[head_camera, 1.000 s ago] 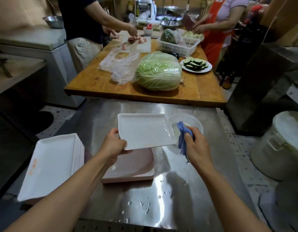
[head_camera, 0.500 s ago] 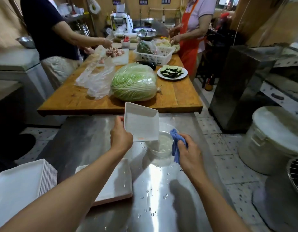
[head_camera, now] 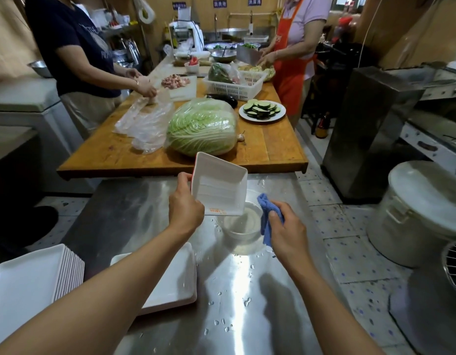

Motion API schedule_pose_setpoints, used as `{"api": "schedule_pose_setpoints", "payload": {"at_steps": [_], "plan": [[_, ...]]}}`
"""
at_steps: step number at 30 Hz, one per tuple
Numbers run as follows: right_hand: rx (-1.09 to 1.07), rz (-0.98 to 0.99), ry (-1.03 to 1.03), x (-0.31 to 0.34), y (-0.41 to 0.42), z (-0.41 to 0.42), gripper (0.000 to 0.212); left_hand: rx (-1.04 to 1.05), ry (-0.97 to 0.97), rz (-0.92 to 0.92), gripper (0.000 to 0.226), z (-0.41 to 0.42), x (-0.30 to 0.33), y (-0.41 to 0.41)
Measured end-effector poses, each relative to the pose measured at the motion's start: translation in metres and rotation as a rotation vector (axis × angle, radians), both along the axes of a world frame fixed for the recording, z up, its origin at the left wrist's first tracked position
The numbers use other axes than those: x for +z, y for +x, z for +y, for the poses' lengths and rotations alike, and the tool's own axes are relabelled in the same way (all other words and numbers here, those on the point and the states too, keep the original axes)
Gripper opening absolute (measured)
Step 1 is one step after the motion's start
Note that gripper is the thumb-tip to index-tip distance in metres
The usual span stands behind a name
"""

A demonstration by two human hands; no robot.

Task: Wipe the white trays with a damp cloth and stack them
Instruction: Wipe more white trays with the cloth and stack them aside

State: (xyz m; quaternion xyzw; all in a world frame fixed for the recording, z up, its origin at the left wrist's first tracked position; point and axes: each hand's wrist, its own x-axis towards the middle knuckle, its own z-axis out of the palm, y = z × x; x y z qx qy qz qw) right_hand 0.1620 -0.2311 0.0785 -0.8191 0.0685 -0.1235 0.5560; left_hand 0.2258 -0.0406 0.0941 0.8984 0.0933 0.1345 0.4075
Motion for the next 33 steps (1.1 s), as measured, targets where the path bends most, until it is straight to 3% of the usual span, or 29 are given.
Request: {"api": "schedule_pose_setpoints", "payload": {"at_steps": [6,14,20,26,33], "plan": [[0.003,0.013,-0.026,-0.003,-0.003,0.001,0.021,0.025,-0.071,0.020,0.042,0.002,-0.001,-0.004],[0.037,-0.009,-0.060,0.007,-0.010,0.023,0.030,0.097,-0.464,0.176,0.046,0.031,0.000,-0.035],[0.135,-0.098,-0.142,0.037,-0.008,0.073,0.016,0.120,-0.732,0.211,0.049,0.061,0.006,-0.074],[0.371,-0.118,-0.727,0.042,-0.008,0.117,0.033,0.069,-0.834,0.178,0.043,0.087,0.026,-0.104],[0.526,-0.289,-0.717,0.049,-0.029,0.176,0.032,0.062,-0.884,0.178,0.047,0.112,0.036,-0.125]]}}
